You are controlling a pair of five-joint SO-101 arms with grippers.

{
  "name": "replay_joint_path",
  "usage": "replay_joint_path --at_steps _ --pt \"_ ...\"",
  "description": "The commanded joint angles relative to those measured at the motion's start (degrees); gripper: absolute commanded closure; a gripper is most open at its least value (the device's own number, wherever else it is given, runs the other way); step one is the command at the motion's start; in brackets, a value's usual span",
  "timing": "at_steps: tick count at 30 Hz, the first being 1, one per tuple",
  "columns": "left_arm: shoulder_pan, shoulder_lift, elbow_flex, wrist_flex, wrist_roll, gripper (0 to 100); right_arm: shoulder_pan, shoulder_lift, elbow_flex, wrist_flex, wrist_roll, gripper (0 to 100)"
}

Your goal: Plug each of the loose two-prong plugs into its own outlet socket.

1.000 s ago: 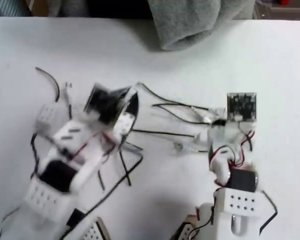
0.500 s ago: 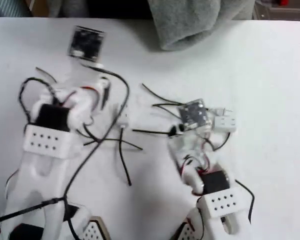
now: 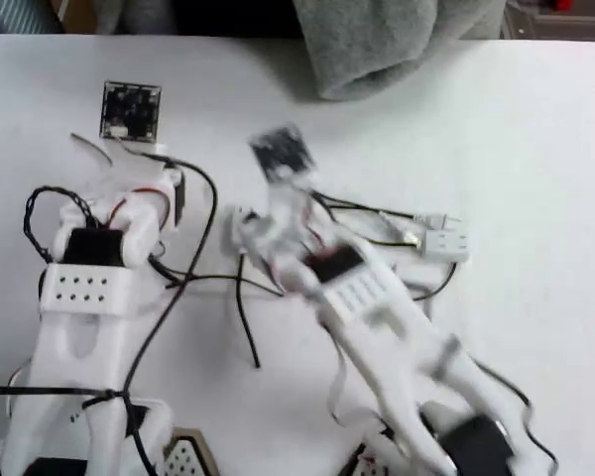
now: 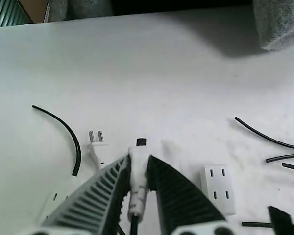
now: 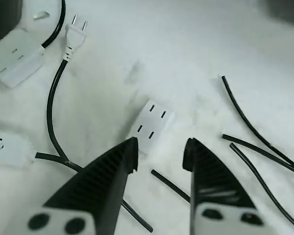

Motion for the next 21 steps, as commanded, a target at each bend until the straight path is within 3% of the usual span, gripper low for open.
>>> replay_joint_path --at_steps 1,10,17,21 --pt "-0.48 -1.71 0.00 -2.11 0.26 98 -1.98 19.91 -25.23 9.80 -1.49 82.9" --pt "-0.22 -1.63 0.00 -2.11 0.26 98 -1.80 51.47 -66.46 36.09 -10.90 82.5" --pt "-0.22 -1.63 -0.18 -2.11 0.26 98 -1.98 67.38 -87.30 45.41 -19.78 82.5" --pt "-0.31 -1.63 -0.26 -2.20 0.18 98 -0.84 73.01 -96.00 49.89 -21.27 82.5"
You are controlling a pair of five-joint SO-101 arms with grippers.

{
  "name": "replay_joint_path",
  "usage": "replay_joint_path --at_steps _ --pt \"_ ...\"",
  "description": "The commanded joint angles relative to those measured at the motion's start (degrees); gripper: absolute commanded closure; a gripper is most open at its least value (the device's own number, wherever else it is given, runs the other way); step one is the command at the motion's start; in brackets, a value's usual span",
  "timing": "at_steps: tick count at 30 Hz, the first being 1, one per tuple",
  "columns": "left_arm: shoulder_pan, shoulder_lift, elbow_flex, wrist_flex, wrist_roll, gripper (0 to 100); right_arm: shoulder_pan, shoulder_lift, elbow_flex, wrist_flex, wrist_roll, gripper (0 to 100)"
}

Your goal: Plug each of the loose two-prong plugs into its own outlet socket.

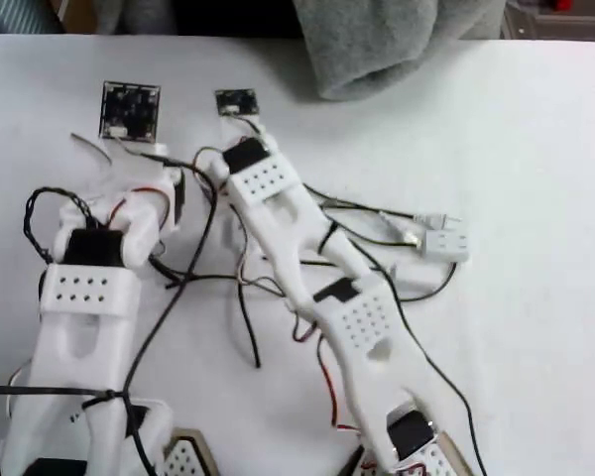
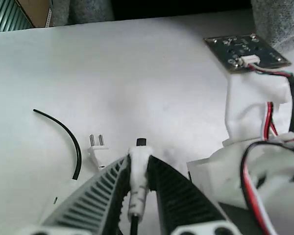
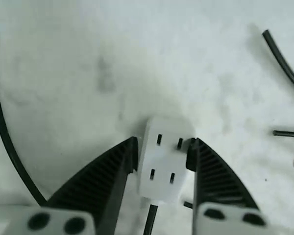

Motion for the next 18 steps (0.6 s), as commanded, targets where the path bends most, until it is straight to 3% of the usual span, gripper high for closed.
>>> replay_joint_path --at_steps 1,13,18 --pt "-0.31 -1.63 -0.62 -1.32 0.18 98 0.57 4.09 -11.08 4.35 -1.58 82.5" --pt "-0.40 -1.63 -0.44 -1.32 0.18 98 2.07 9.71 -19.69 9.89 -4.48 82.5" --pt "-0.40 -1.63 -0.35 -1.32 0.18 98 1.98 9.71 -19.60 12.53 -10.02 82.8"
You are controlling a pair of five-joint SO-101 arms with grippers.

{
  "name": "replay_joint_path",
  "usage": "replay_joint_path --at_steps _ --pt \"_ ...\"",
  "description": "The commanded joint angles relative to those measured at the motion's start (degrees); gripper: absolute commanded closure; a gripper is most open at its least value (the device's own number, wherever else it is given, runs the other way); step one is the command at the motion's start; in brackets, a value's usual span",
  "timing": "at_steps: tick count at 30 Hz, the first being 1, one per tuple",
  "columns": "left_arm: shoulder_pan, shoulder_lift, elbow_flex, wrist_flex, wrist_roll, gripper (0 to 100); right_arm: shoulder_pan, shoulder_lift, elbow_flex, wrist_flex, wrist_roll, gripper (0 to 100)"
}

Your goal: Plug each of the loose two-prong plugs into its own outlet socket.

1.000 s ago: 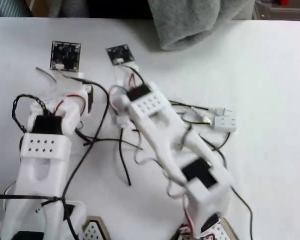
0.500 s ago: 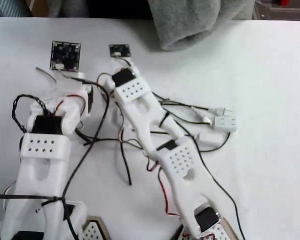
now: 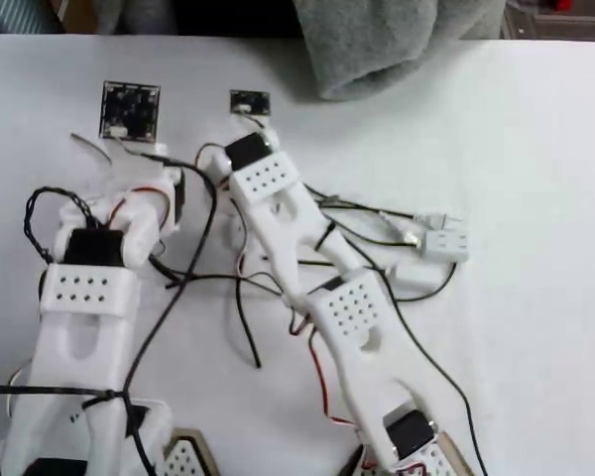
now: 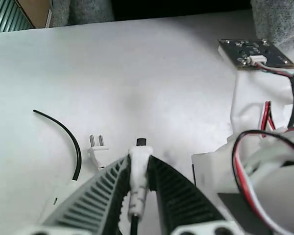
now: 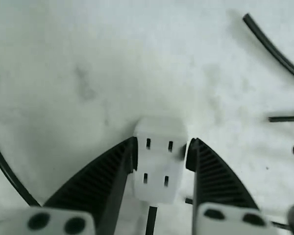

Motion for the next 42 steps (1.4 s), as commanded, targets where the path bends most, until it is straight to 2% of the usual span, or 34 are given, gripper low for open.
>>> replay_joint_path --at_steps 1,10,14,19,24,28,35,39,42 --pt "-0.40 -1.63 -0.26 -1.14 0.18 98 0.92 -0.84 -2.29 3.03 -4.66 82.8" --pt "-0.40 -1.63 -0.18 -1.14 0.18 98 1.27 1.98 -2.29 5.05 -12.48 83.0" --pt "-0.40 -1.63 -0.18 -1.14 0.18 98 1.54 5.49 -2.99 3.82 -18.81 83.4" --pt "-0.40 -1.63 -0.18 -1.14 0.18 98 3.30 5.58 -5.71 3.56 -25.41 98.1" --pt "-0.40 -1.63 -0.18 -1.14 0.18 98 7.52 6.46 -6.07 8.13 -34.73 92.4" --pt "-0.40 -1.63 -0.18 -1.14 0.18 98 10.68 8.84 -6.15 8.75 -40.88 92.1" --pt "-0.40 -1.63 -0.09 -1.14 0.18 98 9.98 8.22 -6.68 8.92 -40.35 91.6" --pt "-0.40 -1.63 -0.09 -1.14 0.18 98 8.84 2.42 -6.68 8.92 -32.53 86.1" --pt "-0.40 -1.63 -0.09 -1.14 0.18 98 5.32 -1.01 -6.68 8.84 -28.57 79.4"
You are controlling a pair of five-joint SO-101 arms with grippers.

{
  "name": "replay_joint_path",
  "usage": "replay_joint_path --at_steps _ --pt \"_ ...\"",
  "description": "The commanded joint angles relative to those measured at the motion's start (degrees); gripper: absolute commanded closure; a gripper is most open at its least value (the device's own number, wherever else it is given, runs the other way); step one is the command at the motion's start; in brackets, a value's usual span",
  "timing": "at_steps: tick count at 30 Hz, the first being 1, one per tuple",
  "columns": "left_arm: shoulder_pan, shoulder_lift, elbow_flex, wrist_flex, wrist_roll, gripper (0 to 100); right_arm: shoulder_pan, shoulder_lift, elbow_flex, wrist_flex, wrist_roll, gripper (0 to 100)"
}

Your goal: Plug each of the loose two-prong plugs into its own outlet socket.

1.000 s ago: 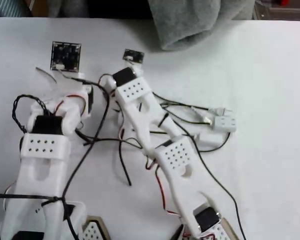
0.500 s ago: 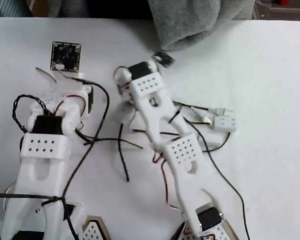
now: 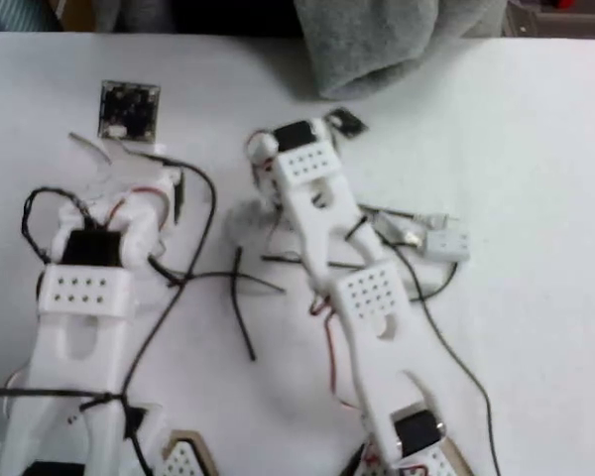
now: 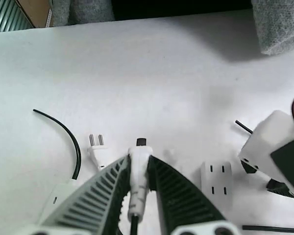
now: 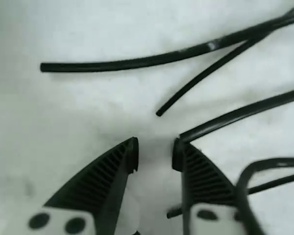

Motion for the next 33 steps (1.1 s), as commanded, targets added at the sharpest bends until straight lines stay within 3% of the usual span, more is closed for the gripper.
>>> replay_joint_path --at_steps 1,5,14,18,23,33 --pt "-0.40 -1.63 -0.44 -0.97 0.18 98 -5.05 -7.43 -0.88 0.66 6.42 77.6" --pt "-0.40 -1.63 -0.44 -0.97 0.18 98 -8.57 -7.52 -0.62 -0.04 8.53 73.8" --pt "-0.40 -1.63 -0.44 -0.97 0.18 98 -8.92 -8.57 -1.85 -0.13 9.14 70.0" --pt "-0.40 -1.63 -0.44 -0.97 0.18 98 -10.24 -9.45 -4.48 0.31 15.03 69.9" --pt "-0.31 -1.63 -0.44 -0.97 0.18 98 -13.93 -7.96 -5.01 -0.31 15.38 69.8" --pt "-0.40 -1.63 -0.44 -0.97 0.18 98 -13.32 0.92 -6.24 -7.08 15.47 69.8"
